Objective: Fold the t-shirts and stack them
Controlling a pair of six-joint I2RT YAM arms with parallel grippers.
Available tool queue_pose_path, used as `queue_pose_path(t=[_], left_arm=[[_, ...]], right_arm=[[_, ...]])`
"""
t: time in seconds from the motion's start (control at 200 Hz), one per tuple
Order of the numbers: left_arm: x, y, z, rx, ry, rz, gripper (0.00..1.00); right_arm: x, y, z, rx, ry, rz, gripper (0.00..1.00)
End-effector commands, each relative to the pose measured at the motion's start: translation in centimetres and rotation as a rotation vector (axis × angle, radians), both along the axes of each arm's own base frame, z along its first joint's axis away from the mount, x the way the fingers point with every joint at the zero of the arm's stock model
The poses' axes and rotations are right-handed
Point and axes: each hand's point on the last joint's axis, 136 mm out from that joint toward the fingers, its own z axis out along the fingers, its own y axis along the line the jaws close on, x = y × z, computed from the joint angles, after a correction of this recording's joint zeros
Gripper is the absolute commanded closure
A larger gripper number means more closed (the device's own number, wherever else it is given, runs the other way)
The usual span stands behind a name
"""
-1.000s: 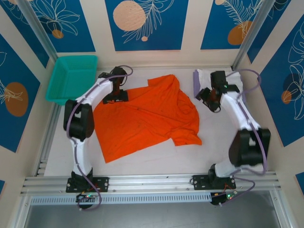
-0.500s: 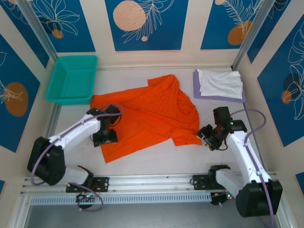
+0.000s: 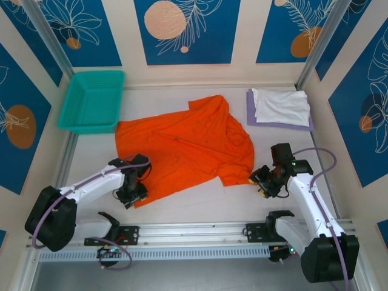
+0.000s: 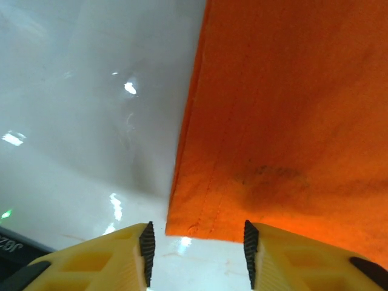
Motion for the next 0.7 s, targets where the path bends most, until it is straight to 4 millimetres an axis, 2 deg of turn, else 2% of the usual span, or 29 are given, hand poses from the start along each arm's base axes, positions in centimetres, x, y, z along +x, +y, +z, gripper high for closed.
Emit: queue_pose_path(t=[0.0,0.255,0.49,0.695], left_arm=[[0.0,-0.4,-0.1,-0.037,-0.031,0.066,0.6],[-1.6,1.0,-0.1,-0.04,-0.033,0.114,0.64],[-2.7,0.2,-1.7,-0.104,-0.003,0.12,0.66],[-2.7,0.1,-2.2,-0.129,-0.031,0.148,0.66]], right_arm=[[0.0,0.7,0.1,0.045,-0.001,-0.018,0.5],[-0.5,0.4,0.0,0.024,-0.004,-0.024,0.52],[0.1,0.5,-0.4,0.028,-0.021,-0.021,0.55],[-0.1,0.4,-0.7,0.02,-0.015,-0.014,0.55]])
